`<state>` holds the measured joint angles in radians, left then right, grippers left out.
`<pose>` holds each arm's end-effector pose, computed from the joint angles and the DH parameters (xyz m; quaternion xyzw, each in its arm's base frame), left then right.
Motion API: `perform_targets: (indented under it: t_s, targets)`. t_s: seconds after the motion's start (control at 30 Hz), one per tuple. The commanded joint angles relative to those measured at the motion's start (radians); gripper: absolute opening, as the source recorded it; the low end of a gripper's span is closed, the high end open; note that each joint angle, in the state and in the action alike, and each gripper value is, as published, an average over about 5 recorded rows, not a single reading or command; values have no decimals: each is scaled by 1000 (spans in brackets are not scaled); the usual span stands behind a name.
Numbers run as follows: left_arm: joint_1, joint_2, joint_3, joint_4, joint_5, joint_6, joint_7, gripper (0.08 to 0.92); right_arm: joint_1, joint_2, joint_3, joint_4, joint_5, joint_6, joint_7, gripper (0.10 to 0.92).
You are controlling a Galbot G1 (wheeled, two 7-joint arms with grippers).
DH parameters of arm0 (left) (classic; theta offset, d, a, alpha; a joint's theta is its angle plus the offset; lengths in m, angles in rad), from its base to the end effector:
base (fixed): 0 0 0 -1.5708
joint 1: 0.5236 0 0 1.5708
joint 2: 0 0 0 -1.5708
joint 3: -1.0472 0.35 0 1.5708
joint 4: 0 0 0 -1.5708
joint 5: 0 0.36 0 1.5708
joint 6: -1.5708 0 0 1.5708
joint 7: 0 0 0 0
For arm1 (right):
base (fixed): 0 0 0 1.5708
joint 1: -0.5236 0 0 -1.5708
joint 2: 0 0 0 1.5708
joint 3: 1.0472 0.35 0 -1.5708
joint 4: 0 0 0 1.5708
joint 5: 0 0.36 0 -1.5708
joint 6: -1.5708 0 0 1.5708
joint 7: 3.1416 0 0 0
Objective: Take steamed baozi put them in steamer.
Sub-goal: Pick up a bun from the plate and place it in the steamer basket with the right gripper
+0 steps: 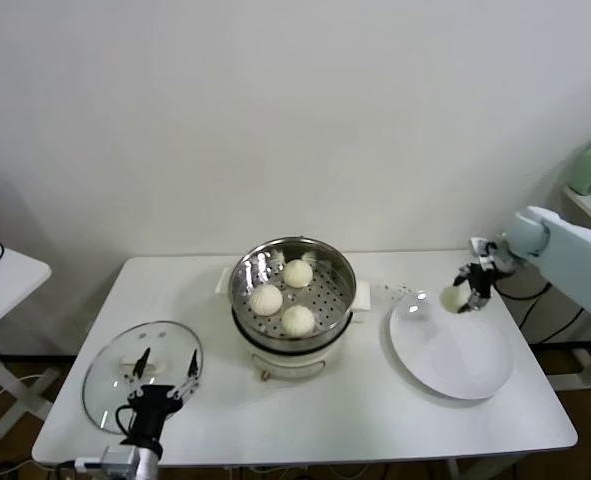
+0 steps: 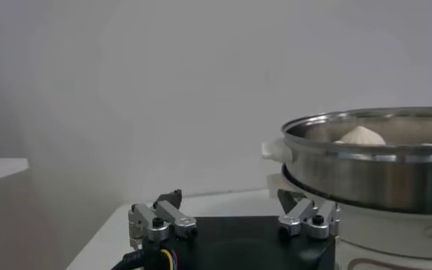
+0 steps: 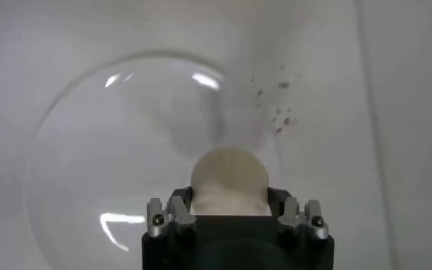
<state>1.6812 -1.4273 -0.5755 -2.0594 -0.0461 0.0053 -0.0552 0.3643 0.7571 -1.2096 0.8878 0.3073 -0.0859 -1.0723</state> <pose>0.1510 0.0422 -0.3305 0.0130 -0.9959 -0.0535 0.0721 0.5820 -0.2303 -0.1392 0.4662 -0.6106 0.4782 0.4256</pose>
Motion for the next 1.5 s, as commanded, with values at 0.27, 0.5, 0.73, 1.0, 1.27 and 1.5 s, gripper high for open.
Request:
perform_targets:
  t_s: [0.27,0.5,0.73,1.0,1.27,1.5]
  targets:
    - [2,13,43,-30,64,9,-13,823,529,250,-524,118,773,-153,78,670]
    - [-5,15,76,-38,90,13,-14,823,530,371,-591,176,904,-176,106,670]
    - [-21,22,92,-47,92,28,-16,823,499,492,-624,168,959,-182,124,670]
    - [-20,9,100,-40,89,25,-17,823,439,541,-643,134,969,-187,149,670]
    - [-22,9,94,-33,78,24,-18,823,375,559,-647,106,890,-182,148,670]
    - [-20,7,71,-33,57,24,-18,823,357,551,-669,87,780,-162,126,670]
